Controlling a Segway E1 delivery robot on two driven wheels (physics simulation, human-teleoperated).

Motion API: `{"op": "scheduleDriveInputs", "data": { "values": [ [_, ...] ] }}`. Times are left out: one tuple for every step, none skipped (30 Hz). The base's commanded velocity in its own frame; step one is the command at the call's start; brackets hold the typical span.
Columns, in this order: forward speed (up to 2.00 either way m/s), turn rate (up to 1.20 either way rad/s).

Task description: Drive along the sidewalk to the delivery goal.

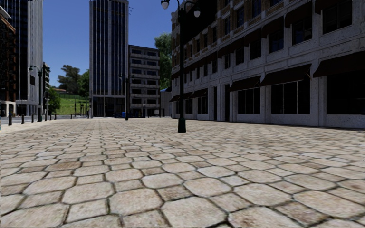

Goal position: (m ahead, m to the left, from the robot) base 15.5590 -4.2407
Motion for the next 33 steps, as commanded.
{"op": "scheduleDriveInputs", "data": {
  "values": [
    [2.0, -0.56],
    [2.0, -0.57],
    [2.0, -0.57],
    [2.0, -0.57],
    [2.0, -0.57],
    [2.0, -0.57],
    [2.0, -0.57],
    [2.0, -0.57],
    [2.0, -0.57],
    [2.0, -0.57],
    [2.0, -0.57],
    [2.0, -0.57],
    [2.0, -0.57],
    [2.0, -0.57],
    [2.0, -0.57],
    [2.0, -0.57],
    [2.0, -0.57],
    [2.0, -0.57],
    [2.0, -0.57],
    [2.0, -0.57],
    [2.0, -0.57],
    [2.0, -0.57],
    [2.0, -0.57],
    [2.0, -0.57],
    [2.0, -0.52],
    [2.0, -0.46],
    [2.0, -0.39],
    [2.0, -0.39],
    [2.0, 0.0],
    [2.0, 0.0],
    [2.0, 0.0],
    [2.0, 0.0],
    [2.0, 0.0]
  ]
}}
